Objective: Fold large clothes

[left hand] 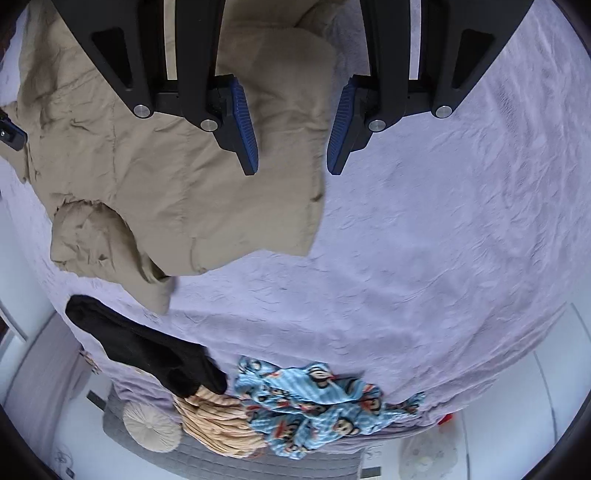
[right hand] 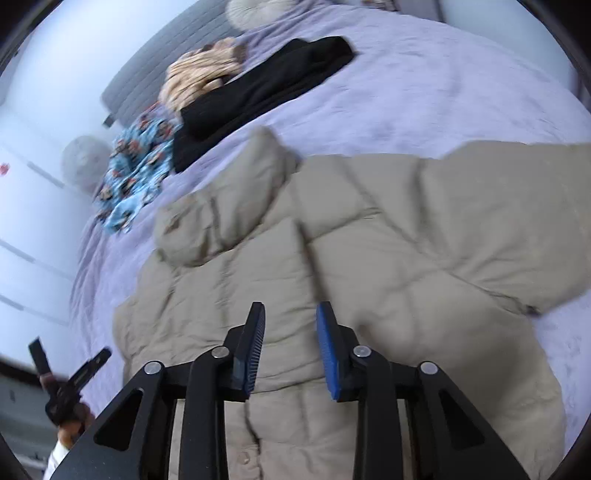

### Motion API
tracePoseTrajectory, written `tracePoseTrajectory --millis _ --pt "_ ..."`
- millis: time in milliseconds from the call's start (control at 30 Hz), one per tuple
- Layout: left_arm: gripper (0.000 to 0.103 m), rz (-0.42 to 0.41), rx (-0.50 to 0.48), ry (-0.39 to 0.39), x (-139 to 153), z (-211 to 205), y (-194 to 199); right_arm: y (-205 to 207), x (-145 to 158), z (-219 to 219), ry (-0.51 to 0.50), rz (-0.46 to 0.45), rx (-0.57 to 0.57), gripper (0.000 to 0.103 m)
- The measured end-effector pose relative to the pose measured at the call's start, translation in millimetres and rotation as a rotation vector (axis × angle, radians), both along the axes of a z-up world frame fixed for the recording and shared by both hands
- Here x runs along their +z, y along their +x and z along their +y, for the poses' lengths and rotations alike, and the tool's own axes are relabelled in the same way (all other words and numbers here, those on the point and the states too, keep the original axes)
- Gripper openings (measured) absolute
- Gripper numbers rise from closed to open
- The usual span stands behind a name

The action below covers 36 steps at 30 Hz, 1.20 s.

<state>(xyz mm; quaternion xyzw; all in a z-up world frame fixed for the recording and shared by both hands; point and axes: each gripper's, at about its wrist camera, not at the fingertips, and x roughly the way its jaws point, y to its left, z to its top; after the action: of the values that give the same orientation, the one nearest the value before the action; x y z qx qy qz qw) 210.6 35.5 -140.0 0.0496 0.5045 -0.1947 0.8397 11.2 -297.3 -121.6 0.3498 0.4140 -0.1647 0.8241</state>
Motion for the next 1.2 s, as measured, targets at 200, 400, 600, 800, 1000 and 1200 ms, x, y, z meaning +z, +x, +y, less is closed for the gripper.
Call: tracePoseTrajectory --millis 200,400,600,800,1000,1200 --pt "0.042 0.022 0.029 0.089 -54 -23 7 87 -36 63 -0.167 0.094 0.323 0.022" --pt "0.042 0.0 0.013 0.109 -58 -26 7 78 -73 10 -0.105 0.093 0.222 0.0" --pt "0.045 0.002 0.051 0.148 -38 -26 0 31 -59 -39 -0.052 0.097 0.031 0.0" --pt "0.045 -0.024 -0.011 0.18 3 -43 -38 -22 -42 -47 0.054 0.05 -0.019 0.005" --pt "0.045 0.081 -0.12 0.156 12 -87 -100 -89 -44 -47 0.161 0.047 -0.064 0.006" --pt "0.045 0.112 -0.214 0.146 13 -147 -157 -145 -46 -61 0.214 0.05 -0.135 0.006"
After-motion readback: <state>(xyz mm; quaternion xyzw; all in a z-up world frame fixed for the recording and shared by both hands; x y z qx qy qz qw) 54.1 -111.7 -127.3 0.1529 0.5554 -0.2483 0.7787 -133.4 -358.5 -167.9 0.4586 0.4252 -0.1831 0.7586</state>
